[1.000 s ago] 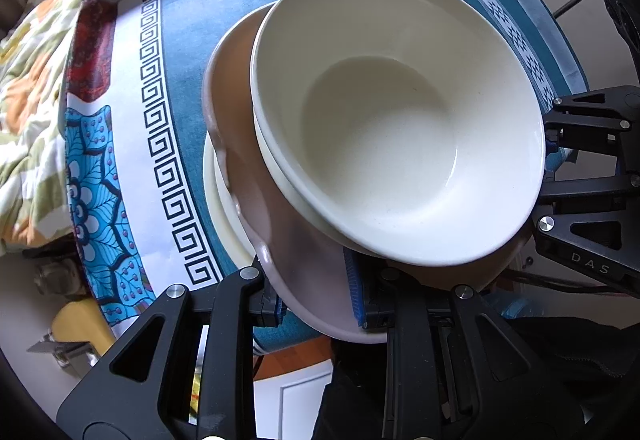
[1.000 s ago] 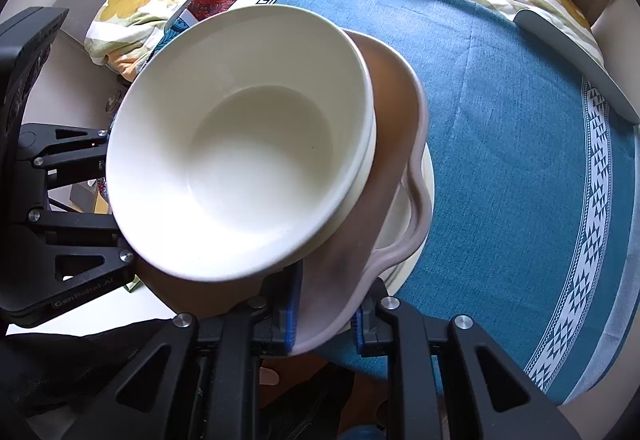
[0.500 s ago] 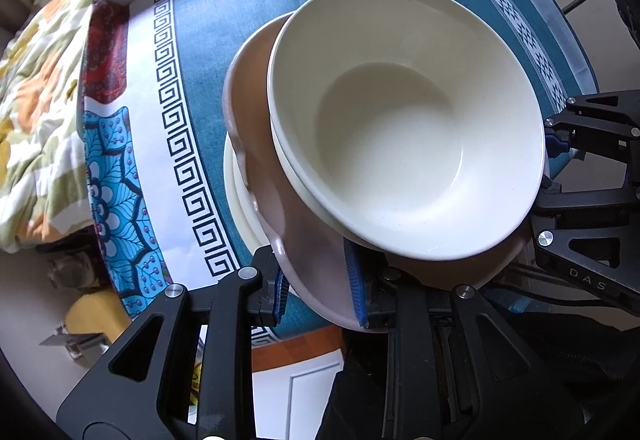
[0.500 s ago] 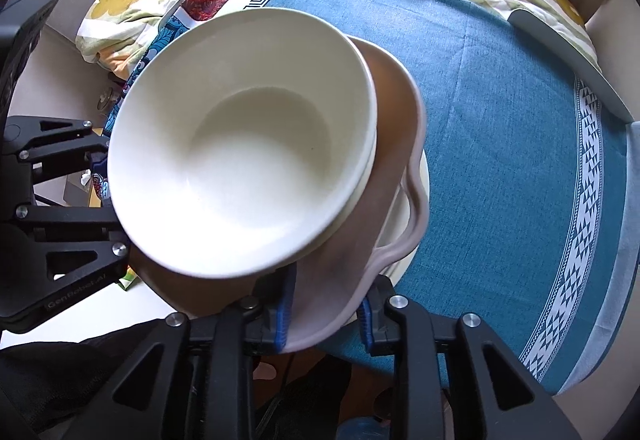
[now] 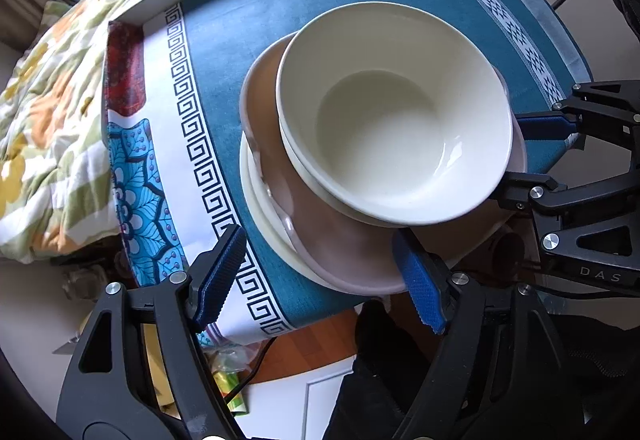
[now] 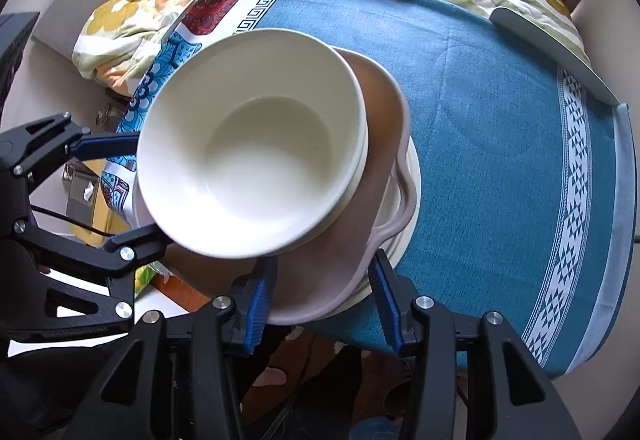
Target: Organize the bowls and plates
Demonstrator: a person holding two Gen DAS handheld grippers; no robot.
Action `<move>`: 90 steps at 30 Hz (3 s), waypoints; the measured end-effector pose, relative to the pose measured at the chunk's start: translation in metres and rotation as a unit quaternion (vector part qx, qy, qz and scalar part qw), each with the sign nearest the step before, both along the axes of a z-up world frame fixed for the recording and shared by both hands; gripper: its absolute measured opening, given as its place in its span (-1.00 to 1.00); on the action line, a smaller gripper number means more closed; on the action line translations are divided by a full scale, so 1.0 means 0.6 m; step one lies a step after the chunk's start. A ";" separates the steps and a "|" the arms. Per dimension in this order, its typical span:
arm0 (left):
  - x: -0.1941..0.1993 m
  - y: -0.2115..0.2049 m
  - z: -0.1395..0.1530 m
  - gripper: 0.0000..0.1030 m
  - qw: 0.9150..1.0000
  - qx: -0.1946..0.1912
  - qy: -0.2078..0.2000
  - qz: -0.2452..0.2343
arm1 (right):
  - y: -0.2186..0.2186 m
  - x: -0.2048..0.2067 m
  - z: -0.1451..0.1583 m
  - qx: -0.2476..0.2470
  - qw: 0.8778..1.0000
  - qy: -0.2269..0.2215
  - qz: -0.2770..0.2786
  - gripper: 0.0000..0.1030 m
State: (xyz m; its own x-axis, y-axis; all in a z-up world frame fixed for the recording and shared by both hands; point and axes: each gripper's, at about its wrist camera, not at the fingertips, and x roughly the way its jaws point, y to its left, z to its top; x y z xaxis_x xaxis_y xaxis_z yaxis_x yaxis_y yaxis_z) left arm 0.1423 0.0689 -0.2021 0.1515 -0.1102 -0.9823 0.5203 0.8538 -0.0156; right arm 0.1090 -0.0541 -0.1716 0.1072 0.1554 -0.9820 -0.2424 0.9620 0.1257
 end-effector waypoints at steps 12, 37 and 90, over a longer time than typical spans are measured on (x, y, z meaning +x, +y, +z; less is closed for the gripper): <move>-0.096 0.016 0.160 0.43 0.987 -0.058 -0.122 0.086 | -0.042 -0.093 0.142 0.017 0.991 -0.127 -0.035 -0.17; -0.385 -0.018 0.424 1.00 0.875 -0.150 -0.422 0.181 | -0.168 -0.355 0.419 -0.005 0.888 -0.427 -0.171 0.98; -0.408 0.002 0.432 1.00 0.870 -0.152 -0.434 0.176 | -0.167 -0.380 0.433 -0.014 0.881 -0.436 -0.184 0.98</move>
